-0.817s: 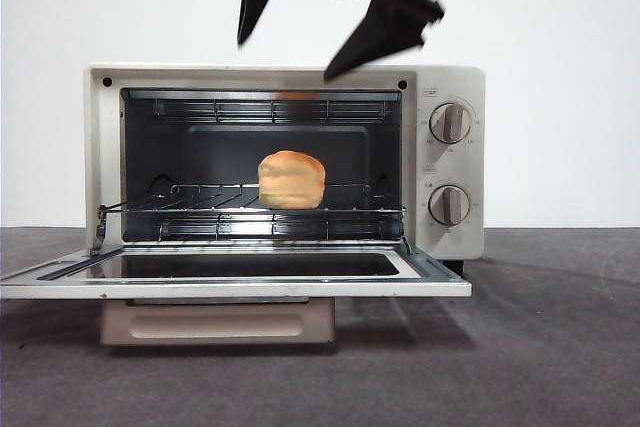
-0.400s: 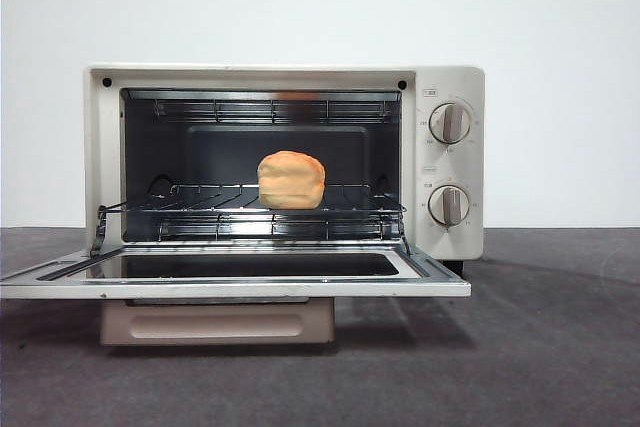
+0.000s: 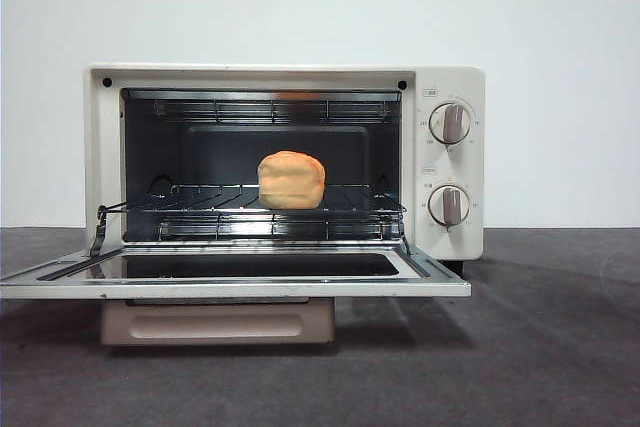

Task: The left arm flap open the oven, the right arm pick bread and place it into oven, the left arm flap close the oven

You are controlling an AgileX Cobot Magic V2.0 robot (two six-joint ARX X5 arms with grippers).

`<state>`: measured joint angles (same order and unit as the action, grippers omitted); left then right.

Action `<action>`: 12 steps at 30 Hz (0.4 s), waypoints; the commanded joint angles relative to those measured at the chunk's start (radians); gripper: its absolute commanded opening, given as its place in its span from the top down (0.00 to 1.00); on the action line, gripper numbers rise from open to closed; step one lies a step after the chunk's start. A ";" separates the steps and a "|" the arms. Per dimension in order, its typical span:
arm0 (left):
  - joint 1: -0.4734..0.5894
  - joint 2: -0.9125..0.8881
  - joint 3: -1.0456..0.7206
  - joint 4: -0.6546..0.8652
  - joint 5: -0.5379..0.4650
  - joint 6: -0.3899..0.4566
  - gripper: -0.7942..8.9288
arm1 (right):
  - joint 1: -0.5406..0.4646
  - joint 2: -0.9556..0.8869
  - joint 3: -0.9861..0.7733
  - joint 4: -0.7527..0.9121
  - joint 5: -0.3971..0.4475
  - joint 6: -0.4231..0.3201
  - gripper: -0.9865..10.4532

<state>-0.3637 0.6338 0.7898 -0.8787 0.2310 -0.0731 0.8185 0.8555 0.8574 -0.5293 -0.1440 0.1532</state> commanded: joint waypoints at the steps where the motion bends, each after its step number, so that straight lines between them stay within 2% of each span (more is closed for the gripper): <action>1: -0.002 0.004 0.005 0.011 -0.002 -0.011 0.90 | 0.011 -0.024 -0.026 0.025 -0.014 -0.003 0.54; 6: -0.002 0.004 0.005 0.028 -0.002 -0.021 0.90 | 0.011 -0.043 -0.032 0.025 -0.014 -0.003 0.54; 12: 0.002 0.022 -0.004 0.117 -0.002 -0.064 0.90 | 0.011 -0.042 -0.032 0.027 -0.014 -0.003 0.54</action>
<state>-0.3611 0.6441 0.7872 -0.7799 0.2310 -0.1173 0.8185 0.8074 0.8135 -0.5121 -0.1566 0.1535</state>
